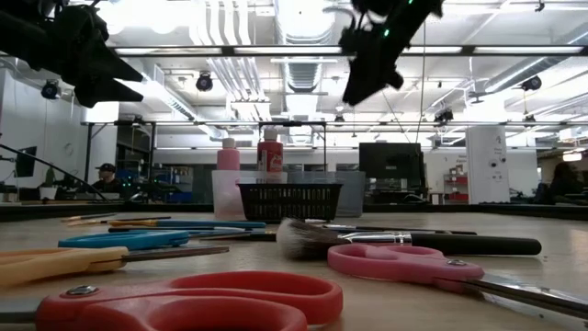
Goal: Pick & Place Paint Supplies
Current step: Put the black paint brush into the gray bin
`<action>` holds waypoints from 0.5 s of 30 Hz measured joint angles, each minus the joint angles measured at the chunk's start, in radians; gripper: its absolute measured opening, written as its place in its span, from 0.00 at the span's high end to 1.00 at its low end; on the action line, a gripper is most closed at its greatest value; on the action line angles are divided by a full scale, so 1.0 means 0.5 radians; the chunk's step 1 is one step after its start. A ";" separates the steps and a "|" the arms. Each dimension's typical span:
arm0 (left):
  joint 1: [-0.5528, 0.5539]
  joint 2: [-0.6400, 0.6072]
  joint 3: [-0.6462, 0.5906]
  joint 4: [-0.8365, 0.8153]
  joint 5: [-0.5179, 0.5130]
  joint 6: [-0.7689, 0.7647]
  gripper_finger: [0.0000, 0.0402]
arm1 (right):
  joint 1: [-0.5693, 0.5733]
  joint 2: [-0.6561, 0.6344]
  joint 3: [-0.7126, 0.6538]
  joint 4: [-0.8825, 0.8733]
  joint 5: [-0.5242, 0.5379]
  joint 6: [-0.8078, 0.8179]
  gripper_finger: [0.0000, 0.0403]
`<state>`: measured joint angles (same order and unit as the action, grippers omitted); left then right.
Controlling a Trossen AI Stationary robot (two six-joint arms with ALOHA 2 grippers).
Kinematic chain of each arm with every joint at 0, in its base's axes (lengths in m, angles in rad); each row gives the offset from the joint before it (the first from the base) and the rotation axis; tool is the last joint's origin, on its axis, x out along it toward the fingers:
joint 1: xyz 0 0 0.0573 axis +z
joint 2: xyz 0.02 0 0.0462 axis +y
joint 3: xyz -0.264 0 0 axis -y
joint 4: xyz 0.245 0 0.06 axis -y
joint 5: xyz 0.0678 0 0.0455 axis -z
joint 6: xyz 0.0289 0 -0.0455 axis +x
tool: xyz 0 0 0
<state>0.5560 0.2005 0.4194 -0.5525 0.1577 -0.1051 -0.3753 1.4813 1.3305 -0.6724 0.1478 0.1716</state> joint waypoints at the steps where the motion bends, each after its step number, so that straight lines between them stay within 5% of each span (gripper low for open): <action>1: 0.001 -0.001 0.000 0.001 0.000 0.000 0.23 | 0.026 -0.033 -0.007 -0.030 -0.013 -0.013 0.69; 15: 0.000 0.000 0.000 0.000 0.000 0.000 0.23 | 0.501 -0.268 -0.157 -0.278 -0.207 0.106 0.69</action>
<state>0.5562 0.2003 0.4194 -0.5526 0.1576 -0.1051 -0.1248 1.3473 1.2521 -0.8116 0.0444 0.2247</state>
